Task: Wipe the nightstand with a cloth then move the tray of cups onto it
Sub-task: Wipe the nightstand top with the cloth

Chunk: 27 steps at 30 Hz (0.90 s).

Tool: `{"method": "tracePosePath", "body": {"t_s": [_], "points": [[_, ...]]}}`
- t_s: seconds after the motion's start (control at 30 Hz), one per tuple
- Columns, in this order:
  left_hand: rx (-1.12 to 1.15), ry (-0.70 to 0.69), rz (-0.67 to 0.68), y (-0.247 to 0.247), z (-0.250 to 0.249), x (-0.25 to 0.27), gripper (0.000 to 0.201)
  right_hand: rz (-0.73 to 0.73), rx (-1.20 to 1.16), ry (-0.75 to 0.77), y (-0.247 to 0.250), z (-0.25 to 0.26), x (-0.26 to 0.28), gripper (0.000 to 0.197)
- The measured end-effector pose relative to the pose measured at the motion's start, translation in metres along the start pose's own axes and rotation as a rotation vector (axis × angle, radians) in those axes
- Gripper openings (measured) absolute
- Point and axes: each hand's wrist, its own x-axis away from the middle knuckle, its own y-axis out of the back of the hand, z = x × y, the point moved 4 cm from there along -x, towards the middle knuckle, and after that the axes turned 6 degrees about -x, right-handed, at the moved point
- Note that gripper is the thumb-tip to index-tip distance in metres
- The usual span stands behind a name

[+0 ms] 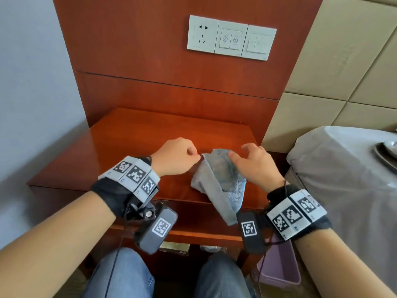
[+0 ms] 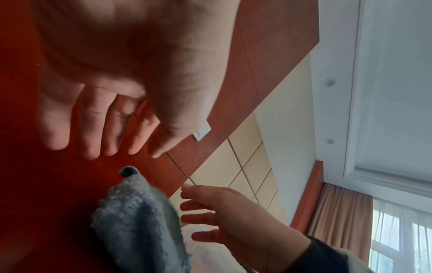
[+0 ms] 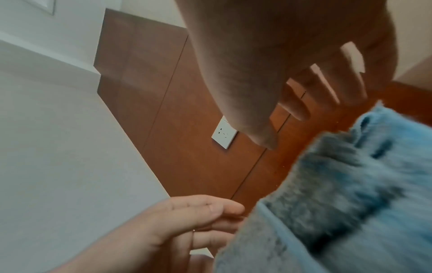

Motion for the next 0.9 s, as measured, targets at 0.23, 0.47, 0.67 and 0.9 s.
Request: {"method": "tracePosePath", "body": {"t_s": [0.23, 0.47, 0.67, 0.9], "points": [[0.007, 0.032, -0.049, 0.007, 0.013, 0.000, 0.025, 0.185, 0.066, 0.199, -0.042, 0.022, 0.046, 0.075], [-0.009, 0.002, -0.235, 0.048, 0.030, 0.007, 0.024, 0.151, 0.275, 0.259, -0.106, 0.062, 0.057, 0.079], [0.107, 0.183, -0.302, 0.102, 0.100, 0.029, 0.018, 0.281, 0.253, 0.493, -0.171, 0.145, 0.072, 0.078], [0.110, 0.435, -0.375, 0.127, 0.201, 0.090, 0.025, 0.365, 0.283, 0.643, -0.218, 0.209, 0.079, 0.077]]}}
